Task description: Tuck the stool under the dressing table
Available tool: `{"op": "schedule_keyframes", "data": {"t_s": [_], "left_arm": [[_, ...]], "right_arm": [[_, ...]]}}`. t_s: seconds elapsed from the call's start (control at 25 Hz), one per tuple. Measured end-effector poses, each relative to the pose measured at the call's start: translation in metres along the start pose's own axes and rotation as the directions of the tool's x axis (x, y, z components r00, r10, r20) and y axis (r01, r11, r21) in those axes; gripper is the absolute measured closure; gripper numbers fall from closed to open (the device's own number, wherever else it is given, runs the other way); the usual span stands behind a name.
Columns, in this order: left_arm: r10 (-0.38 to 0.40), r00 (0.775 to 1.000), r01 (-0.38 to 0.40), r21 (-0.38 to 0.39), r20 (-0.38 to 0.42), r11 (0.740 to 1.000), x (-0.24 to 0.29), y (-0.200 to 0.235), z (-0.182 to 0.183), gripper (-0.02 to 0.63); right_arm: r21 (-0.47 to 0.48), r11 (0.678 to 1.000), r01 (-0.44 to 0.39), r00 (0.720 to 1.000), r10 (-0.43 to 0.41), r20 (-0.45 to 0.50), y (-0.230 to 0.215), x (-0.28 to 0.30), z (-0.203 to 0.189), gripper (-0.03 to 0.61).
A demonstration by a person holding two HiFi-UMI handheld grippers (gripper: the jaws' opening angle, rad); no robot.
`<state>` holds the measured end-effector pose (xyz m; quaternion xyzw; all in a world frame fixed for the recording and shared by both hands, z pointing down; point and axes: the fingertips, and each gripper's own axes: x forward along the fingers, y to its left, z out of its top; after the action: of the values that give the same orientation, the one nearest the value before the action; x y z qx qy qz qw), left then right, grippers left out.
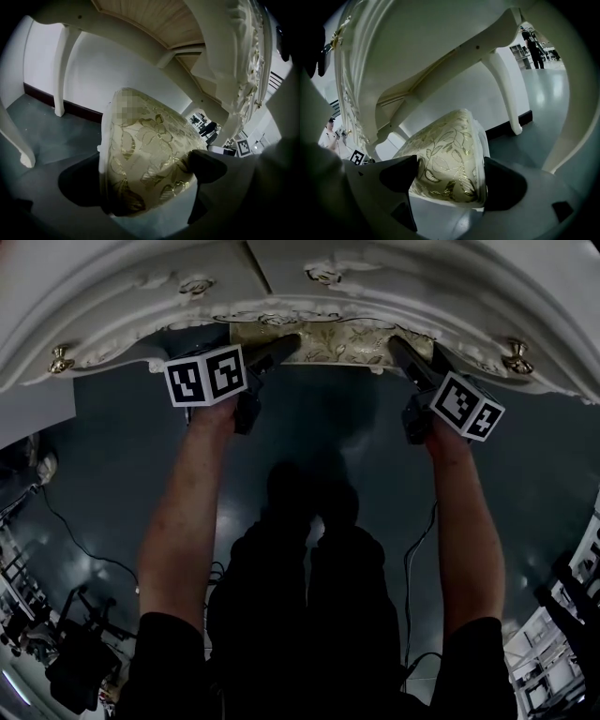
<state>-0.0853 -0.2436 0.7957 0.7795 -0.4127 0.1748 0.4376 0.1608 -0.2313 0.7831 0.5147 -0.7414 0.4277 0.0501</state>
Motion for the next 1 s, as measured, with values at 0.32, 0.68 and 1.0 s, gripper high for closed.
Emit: {"op": "schedule_keyframes", "data": {"t_s": [0.32,0.68,1.0], "left_arm": [[0.010,1.000,-0.010,0.008,-0.009,1.000,-0.010,-0.002,-0.002,0.028],[0.254,0.967,-0.240,0.310,-0.007,0.920,-0.047,-0.008,-0.028,0.224],[0.335,0.942,-0.321,0.322,0.011,0.891,-0.074,-0.013,-0.037,0.545]], "right_arm": [[-0.120,0.993,0.021,0.999,-0.016,0.045,0.006,-0.019,-0.003,0.114],[-0.223,0.970,0.101,0.994,-0.110,-0.028,0.001,-0.049,-0.015,0.359],[-0.267,0.957,0.115,0.985,-0.144,-0.094,0.009,-0.062,-0.030,0.518]]}}
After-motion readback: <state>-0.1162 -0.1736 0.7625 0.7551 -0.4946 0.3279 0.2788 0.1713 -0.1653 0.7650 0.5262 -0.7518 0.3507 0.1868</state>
